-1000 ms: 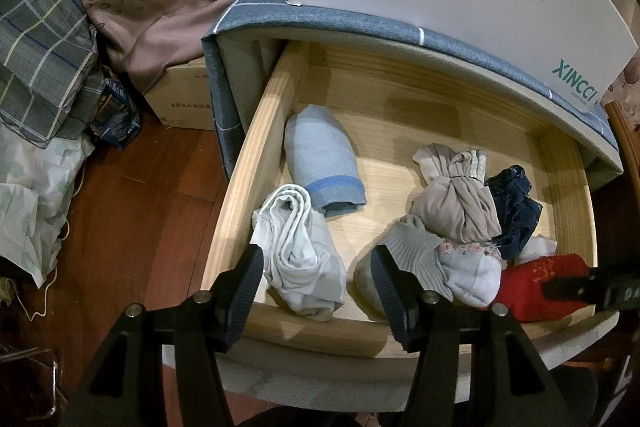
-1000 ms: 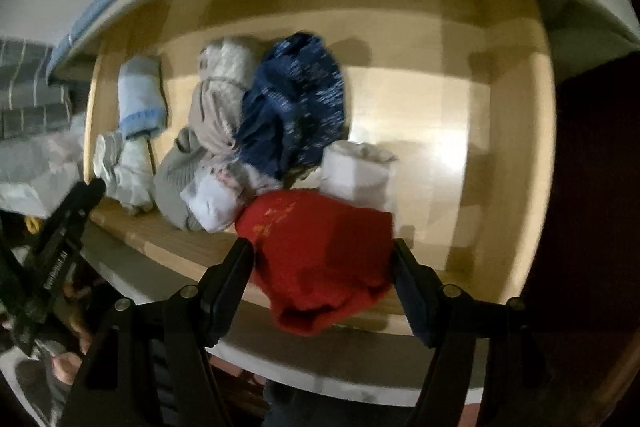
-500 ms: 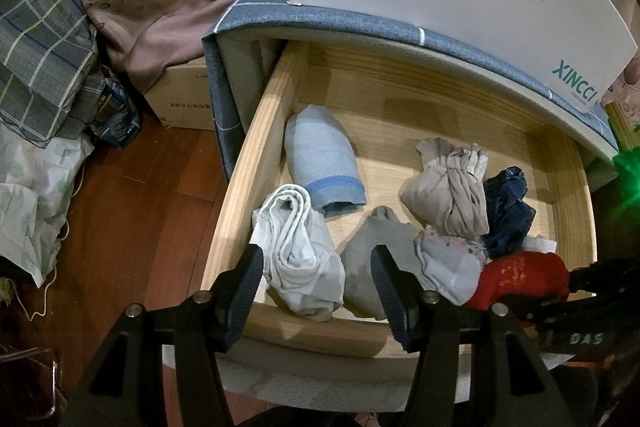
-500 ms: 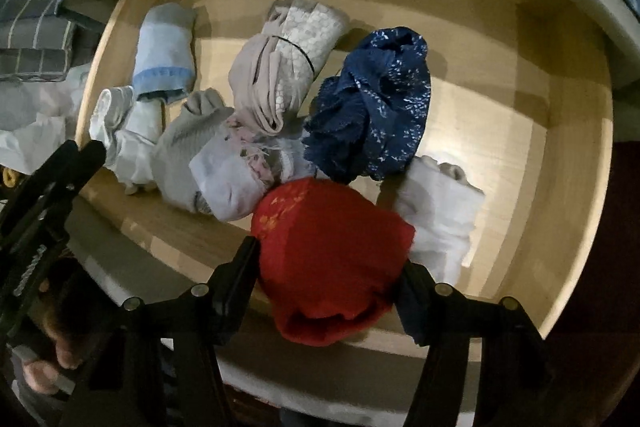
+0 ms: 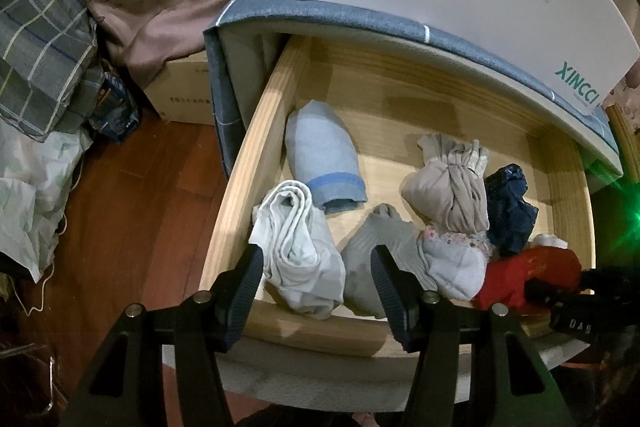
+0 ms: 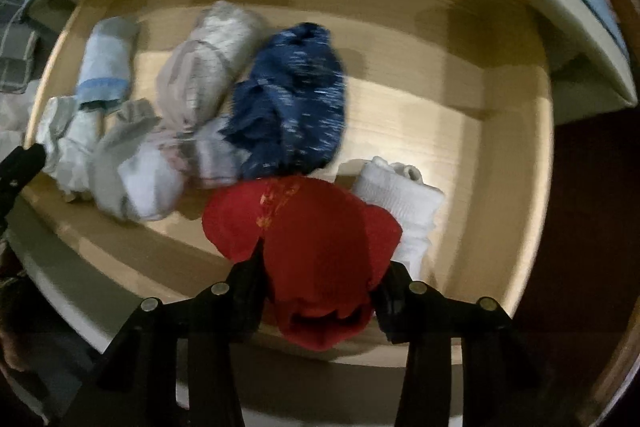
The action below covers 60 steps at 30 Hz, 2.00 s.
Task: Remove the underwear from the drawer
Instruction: 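Lower the right gripper onto the red garment and close it, then grasp the grey-green rolled garment with the left gripper while the right gripper holds the red garment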
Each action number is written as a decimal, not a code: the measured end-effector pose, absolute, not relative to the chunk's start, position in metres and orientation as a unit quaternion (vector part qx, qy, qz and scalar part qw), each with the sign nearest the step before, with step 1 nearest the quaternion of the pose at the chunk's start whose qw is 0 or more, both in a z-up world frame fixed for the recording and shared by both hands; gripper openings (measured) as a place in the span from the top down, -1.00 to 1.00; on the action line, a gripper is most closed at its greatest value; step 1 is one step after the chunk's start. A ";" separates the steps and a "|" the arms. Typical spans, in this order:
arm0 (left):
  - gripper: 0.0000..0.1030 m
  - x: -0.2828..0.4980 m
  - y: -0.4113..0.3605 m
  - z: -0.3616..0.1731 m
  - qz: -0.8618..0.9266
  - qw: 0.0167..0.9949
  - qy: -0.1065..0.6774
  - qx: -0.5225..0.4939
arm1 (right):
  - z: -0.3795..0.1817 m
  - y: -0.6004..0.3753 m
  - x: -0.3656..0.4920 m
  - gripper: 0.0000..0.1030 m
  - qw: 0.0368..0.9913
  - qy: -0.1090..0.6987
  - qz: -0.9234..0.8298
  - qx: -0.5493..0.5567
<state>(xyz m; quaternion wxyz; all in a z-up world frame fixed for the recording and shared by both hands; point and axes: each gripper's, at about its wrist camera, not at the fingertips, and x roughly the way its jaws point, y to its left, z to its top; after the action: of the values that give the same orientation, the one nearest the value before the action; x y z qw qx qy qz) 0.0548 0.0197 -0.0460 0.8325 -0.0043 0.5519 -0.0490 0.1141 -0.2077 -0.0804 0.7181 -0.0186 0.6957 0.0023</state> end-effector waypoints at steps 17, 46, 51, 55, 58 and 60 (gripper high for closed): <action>-0.11 0.062 0.034 -0.036 -0.071 0.822 0.565 -0.018 | -0.093 -0.232 0.094 0.20 0.738 0.667 -0.101 0.005; -0.11 0.116 0.030 -0.084 -0.057 0.723 0.688 -0.029 | -0.098 -0.246 0.102 0.15 0.741 0.666 -0.084 0.004; -0.11 0.124 0.022 -0.097 -0.052 0.717 0.694 -0.021 | -0.102 -0.253 0.103 0.14 0.741 0.667 -0.081 0.006; -0.11 0.127 0.019 -0.104 -0.050 0.715 0.697 -0.016 | -0.102 -0.256 0.104 0.12 0.741 0.667 -0.077 0.008; -0.11 0.128 0.010 -0.105 -0.050 0.717 0.695 0.002 | -0.101 -0.258 0.106 0.12 0.740 0.668 -0.076 0.011; 0.04 0.128 0.006 -0.108 -0.051 0.717 0.694 0.022 | -0.100 -0.259 0.106 0.11 0.740 0.668 -0.075 0.012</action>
<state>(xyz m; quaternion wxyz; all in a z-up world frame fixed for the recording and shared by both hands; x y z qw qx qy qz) 0.1277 0.0064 -0.1078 0.7175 0.0219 0.6944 -0.0511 0.1061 -0.2589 -0.1000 0.7404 0.0121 0.6679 -0.0746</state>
